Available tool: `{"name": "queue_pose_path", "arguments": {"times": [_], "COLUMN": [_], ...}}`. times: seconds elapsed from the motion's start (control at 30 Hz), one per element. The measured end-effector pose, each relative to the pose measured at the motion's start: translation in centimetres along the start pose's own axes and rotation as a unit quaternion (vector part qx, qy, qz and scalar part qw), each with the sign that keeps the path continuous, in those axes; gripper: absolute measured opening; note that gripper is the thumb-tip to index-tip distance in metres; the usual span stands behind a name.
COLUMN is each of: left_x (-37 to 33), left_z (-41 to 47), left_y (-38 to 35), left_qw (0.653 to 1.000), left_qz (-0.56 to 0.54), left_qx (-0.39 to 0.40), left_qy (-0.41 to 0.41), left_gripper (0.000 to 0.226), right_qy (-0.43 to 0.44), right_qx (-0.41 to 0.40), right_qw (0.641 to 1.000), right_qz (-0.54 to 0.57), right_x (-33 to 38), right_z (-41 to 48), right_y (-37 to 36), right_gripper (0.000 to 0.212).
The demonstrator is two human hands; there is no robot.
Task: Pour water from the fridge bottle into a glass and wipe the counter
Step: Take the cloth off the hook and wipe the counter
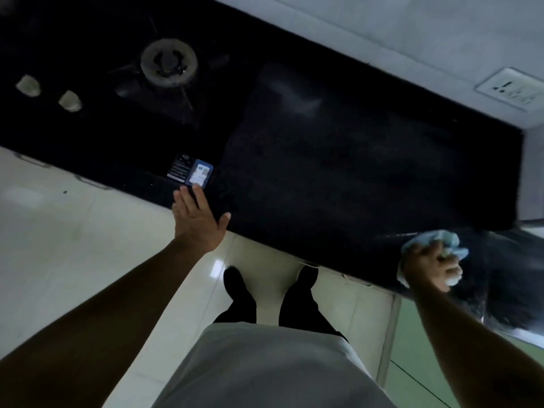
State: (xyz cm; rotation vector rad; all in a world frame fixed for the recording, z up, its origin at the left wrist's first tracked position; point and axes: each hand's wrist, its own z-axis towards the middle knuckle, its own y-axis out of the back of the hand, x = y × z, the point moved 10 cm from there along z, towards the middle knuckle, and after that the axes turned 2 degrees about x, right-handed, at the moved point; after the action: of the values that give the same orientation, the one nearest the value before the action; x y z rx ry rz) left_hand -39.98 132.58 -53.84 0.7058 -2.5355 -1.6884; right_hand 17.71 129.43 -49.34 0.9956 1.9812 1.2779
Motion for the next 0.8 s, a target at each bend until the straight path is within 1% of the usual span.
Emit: {"name": "queue_pose_path", "arguments": {"times": [0.07, 0.13, 0.17, 0.23, 0.27, 0.3, 0.33, 0.37, 0.4, 0.43, 0.47, 0.5, 0.57, 0.6, 0.63, 0.67, 0.7, 0.73, 0.8], "left_x": [-0.2, -0.3, -0.2, -0.2, -0.1, -0.1, -0.1, -0.1, -0.2, -0.1, 0.0, 0.0, -0.5, -0.6, -0.9, -1.2, -1.7, -2.3, -4.1], "left_z": [-0.1, 0.0, 0.0, 0.0, 0.1, 0.2, 0.2, 0.2, 0.2, 0.2, 0.1, 0.0, -0.2, -0.3, -0.3, -0.5, -0.7, -1.1, -2.2], "left_y": [-0.1, -0.2, -0.3, -0.4, -0.4, -0.5, -0.5, -0.5, -0.4, -0.2, 0.1, 0.3, 0.9, 1.3, 1.6, 1.8, 1.8, 1.7, 0.7], "left_qw": [1.0, 1.0, 1.0, 1.0, 1.0, 0.999, 0.999, 0.999, 0.998, 0.998, 0.998, 0.997, 0.997, 0.998, 0.998, 0.997, 0.997, 0.996, 0.994], "left_qz": [0.004, 0.009, 0.01, 0.016, 0.02, 0.024, 0.029, 0.036, 0.046, 0.056, 0.064, 0.071, 0.07, 0.063, 0.056, 0.049, 0.042, 0.039, 0.057], "left_qx": [0.003, 0.012, 0.015, 0.018, 0.02, 0.022, 0.025, 0.029, 0.029, 0.028, 0.025, 0.023, 0.018, 0.016, 0.016, 0.018, 0.02, 0.023, 0.041], "left_qy": [0.004, 0.01, 0.011, 0.012, 0.014, 0.014, 0.016, 0.017, 0.015, 0.014, 0.015, 0.013, 0.017, 0.027, 0.039, 0.052, 0.064, 0.073, 0.081], "left_gripper": [0.104, 0.104, 0.104, 0.105, 0.105, 0.105, 0.105, 0.105, 0.105, 0.105, 0.104, 0.104, 0.104, 0.105, 0.106, 0.108, 0.109, 0.109, 0.107], "right_qy": [-0.008, 0.026, 0.065, 0.192, 0.275, 0.365, 0.458, 0.546, 0.614, 0.659, 0.683, 0.699, 0.731, 0.744, 0.743, 0.726, 0.691, 0.639, 0.497], "right_qx": [0.001, -0.002, -0.004, -0.01, -0.017, -0.021, -0.018, -0.01, 0.0, 0.01, 0.013, 0.012, 0.014, 0.017, 0.017, 0.015, 0.014, 0.016, 0.014], "right_qw": [1.0, 1.0, 0.998, 0.981, 0.958, 0.923, 0.873, 0.813, 0.753, 0.707, 0.679, 0.662, 0.635, 0.627, 0.636, 0.665, 0.707, 0.758, 0.859], "right_qz": [0.019, 0.015, 0.005, -0.042, -0.079, -0.122, -0.165, -0.203, -0.235, -0.258, -0.269, -0.269, -0.248, -0.229, -0.205, -0.177, -0.15, -0.134, -0.121], "right_x": [0.6, 4.4, 7.1, 13.5, 17.1, 20.4, 23.1, 25.0, 25.8, 26.0, 25.9, 25.5, 24.0, 22.9, 21.5, 19.7, 17.7, 15.2, 8.8], "right_z": [-2.6, -5.1, -6.6, -10.4, -12.9, -15.9, -19.5, -23.4, -26.9, -29.7, -31.4, -31.9, -30.4, -28.9, -26.5, -23.4, -19.6, -15.4, -6.3], "right_y": [-1.3, -2.5, -3.0, -4.4, -5.2, -6.3, -7.7, -9.3, -10.9, -12.2, -13.0, -13.1, -11.8, -10.9, -9.5, -8.0, -6.3, -4.7, -1.9], "right_gripper": [0.059, 0.059, 0.059, 0.061, 0.063, 0.065, 0.067, 0.07, 0.073, 0.074, 0.074, 0.073, 0.069, 0.066, 0.063, 0.06, 0.057, 0.057, 0.059]}}
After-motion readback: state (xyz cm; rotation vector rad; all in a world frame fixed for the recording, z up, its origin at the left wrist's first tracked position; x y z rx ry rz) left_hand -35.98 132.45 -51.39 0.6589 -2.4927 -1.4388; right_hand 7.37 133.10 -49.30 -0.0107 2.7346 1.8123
